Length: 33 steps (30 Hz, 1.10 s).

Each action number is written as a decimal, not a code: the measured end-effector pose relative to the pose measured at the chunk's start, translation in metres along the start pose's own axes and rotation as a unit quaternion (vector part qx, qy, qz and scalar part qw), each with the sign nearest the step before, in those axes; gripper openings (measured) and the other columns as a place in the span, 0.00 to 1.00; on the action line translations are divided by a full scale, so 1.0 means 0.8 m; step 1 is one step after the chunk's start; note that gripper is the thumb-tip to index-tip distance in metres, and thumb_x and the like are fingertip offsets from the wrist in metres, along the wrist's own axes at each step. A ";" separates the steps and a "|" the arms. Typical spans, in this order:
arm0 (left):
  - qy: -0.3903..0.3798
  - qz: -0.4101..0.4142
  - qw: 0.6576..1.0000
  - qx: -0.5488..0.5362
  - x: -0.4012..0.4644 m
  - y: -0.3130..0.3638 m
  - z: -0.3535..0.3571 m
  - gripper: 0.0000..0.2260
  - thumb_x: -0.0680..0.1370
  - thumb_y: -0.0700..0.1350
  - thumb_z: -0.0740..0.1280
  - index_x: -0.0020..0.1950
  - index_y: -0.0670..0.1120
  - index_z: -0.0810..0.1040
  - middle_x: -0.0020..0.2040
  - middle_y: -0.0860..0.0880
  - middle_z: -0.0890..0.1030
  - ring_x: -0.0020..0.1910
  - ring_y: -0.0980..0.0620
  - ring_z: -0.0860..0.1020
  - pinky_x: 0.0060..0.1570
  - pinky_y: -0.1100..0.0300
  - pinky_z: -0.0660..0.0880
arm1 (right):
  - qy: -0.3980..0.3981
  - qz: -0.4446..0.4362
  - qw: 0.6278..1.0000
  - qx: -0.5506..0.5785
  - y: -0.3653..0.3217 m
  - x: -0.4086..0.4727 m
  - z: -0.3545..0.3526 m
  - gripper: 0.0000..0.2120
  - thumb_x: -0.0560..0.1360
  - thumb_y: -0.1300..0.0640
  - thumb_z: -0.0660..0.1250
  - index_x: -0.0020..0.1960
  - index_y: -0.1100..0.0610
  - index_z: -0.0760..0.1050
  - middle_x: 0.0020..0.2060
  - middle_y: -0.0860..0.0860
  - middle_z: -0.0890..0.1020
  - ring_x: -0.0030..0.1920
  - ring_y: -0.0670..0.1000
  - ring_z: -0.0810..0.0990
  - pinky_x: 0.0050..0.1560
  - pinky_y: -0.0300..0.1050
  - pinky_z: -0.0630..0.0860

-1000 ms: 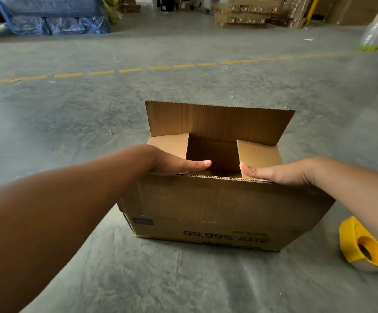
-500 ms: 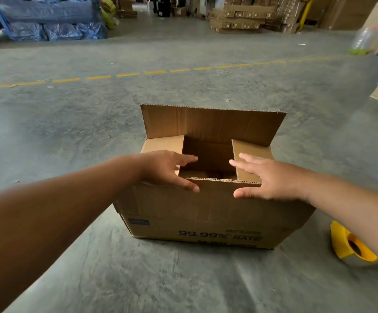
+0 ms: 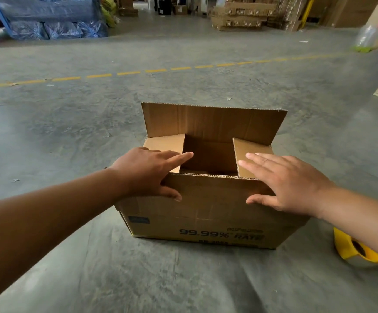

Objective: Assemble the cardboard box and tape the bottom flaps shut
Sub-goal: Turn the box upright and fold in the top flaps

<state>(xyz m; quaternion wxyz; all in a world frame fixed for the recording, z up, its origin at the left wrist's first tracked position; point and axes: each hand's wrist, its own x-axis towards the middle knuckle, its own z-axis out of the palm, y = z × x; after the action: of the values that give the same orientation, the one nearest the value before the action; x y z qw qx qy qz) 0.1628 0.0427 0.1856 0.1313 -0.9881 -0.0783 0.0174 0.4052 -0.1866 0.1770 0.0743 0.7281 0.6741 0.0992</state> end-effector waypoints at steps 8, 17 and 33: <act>-0.097 -0.052 0.994 -0.011 -0.040 -0.052 -0.004 0.43 0.70 0.76 0.52 0.80 0.63 0.41 0.77 0.57 0.67 0.65 0.52 0.76 0.55 0.58 0.78 | -0.047 0.083 0.995 -0.001 0.038 -0.032 0.005 0.41 0.70 0.23 0.49 0.74 0.47 0.64 0.70 0.50 0.73 0.66 0.53 0.75 0.59 0.51 0.74; -0.111 -0.137 0.979 -0.097 -0.012 -0.066 0.018 0.47 0.62 0.80 0.54 0.79 0.62 0.58 0.70 0.55 0.77 0.65 0.49 0.78 0.58 0.53 0.78 | -0.043 0.154 0.987 0.020 0.019 0.013 0.001 0.47 0.65 0.19 0.38 0.76 0.43 0.56 0.75 0.47 0.63 0.74 0.51 0.64 0.69 0.51 0.63; -0.044 -0.133 0.989 -0.055 0.010 -0.068 0.035 0.48 0.62 0.84 0.50 0.76 0.61 0.63 0.66 0.55 0.79 0.60 0.50 0.80 0.48 0.57 0.78 | -0.011 0.193 0.981 0.021 -0.002 0.049 0.013 0.48 0.66 0.19 0.37 0.76 0.46 0.58 0.74 0.49 0.66 0.72 0.53 0.66 0.68 0.55 0.66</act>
<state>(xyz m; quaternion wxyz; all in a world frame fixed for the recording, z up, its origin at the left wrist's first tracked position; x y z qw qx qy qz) 0.1609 0.1032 0.1729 0.0745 -0.9729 -0.2155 0.0389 0.4091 -0.1475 0.1681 0.0463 0.8471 0.5218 0.0897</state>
